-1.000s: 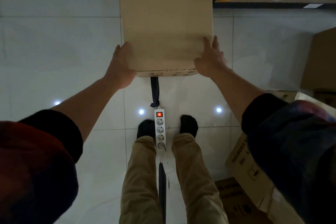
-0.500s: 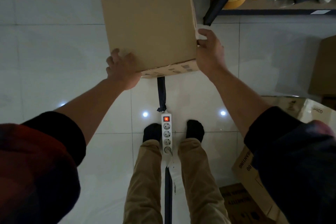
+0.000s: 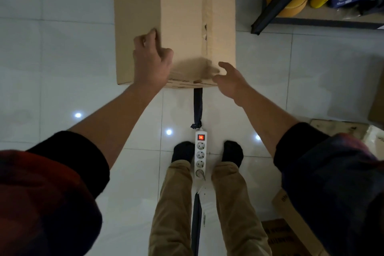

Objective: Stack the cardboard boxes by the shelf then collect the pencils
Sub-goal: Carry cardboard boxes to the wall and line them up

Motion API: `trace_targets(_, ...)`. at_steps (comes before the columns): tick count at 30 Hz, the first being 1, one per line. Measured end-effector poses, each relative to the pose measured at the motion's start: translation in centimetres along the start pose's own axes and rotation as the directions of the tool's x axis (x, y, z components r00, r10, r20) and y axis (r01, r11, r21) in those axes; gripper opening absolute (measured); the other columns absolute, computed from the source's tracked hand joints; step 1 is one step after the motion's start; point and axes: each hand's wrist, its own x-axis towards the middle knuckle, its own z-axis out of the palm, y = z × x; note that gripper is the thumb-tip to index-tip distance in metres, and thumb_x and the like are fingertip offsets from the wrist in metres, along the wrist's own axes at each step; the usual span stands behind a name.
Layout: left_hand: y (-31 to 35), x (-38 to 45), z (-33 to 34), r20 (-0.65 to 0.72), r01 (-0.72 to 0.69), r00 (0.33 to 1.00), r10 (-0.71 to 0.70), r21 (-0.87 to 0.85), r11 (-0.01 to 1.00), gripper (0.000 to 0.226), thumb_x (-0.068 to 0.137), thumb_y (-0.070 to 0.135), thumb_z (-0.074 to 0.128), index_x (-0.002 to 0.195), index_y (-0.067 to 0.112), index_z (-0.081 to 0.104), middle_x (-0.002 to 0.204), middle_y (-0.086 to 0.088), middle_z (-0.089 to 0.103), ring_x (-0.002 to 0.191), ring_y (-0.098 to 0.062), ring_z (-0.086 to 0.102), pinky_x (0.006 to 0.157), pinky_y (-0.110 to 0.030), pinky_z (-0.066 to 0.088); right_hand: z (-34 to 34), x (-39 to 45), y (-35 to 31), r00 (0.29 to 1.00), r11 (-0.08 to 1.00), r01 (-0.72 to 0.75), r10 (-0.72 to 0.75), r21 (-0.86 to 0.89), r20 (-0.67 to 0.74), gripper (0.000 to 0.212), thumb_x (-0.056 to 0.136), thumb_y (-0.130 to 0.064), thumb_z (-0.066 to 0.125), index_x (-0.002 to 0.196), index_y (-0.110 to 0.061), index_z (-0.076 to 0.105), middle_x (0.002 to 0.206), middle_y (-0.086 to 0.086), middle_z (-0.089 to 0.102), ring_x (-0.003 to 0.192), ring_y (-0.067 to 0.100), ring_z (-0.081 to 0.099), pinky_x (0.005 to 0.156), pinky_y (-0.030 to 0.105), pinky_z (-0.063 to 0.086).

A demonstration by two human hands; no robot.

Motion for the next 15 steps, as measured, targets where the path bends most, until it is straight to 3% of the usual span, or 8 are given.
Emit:
trace_targets(4, -3.3, -0.1, -1.6, -0.053, 0.023, 0.998, -0.024, -0.013, 1.0, 0.053, 0.094, 0.02, 0.041, 0.145, 0.005, 0.042, 0.127, -0.028, 0.042, 0.106, -0.037, 0.054, 0.095, -0.031, 0.044, 0.7, 0.4, 0.8, 0.993, 0.997, -0.077, 0.079, -0.024, 0.086, 0.073, 0.088, -0.031, 0.057, 0.152, -0.037, 0.024, 0.154, 0.009, 0.03, 0.135, 0.033, 0.039, 0.109, 0.047, 0.038)
trace_targets(7, -4.3, 0.3, -2.8, -0.04, 0.123, 0.992, -0.123, -0.006, 0.992, 0.05, 0.1, 0.018, 0.037, 0.149, 0.008, 0.036, 0.135, -0.023, 0.043, 0.117, -0.034, 0.051, 0.102, -0.034, 0.041, 1.3, 0.8, 0.9, 0.985, 0.994, -0.103, 0.106, -0.026, 0.136, 0.09, 0.08, -0.031, 0.063, 0.155, -0.036, 0.013, 0.156, 0.011, 0.027, 0.136, 0.034, 0.037, 0.111, 0.047, 0.037)
trace_targets(10, -5.8, 0.2, -3.8, -0.06, 0.194, 0.979, -0.194, -0.008, 0.981, 0.046, 0.103, 0.016, 0.033, 0.149, 0.009, 0.036, 0.145, -0.014, 0.045, 0.131, -0.027, 0.045, 0.108, -0.031, 0.033, 2.3, 1.2, 1.1, 0.986, 0.997, -0.071, 0.07, 0.002, 0.154, 0.093, 0.088, -0.019, 0.066, 0.157, -0.027, 0.003, 0.159, 0.009, 0.021, 0.141, 0.03, 0.031, 0.107, 0.034, 0.034)
trace_targets(15, -7.3, 1.0, -4.8, 0.019, 0.352, 0.935, -0.353, -0.126, 0.927, 0.045, 0.103, 0.018, 0.033, 0.147, 0.017, 0.04, 0.146, -0.004, 0.047, 0.13, -0.02, 0.047, 0.109, -0.033, 0.038, 3.4, 1.4, 1.3, 0.999, 0.988, 0.0, -0.007, 0.158, 0.042, 0.083, 0.089, -0.018, 0.066, 0.155, -0.03, 0.019, 0.153, 0.006, 0.027, 0.135, 0.028, 0.037, 0.094, 0.032, 0.036)
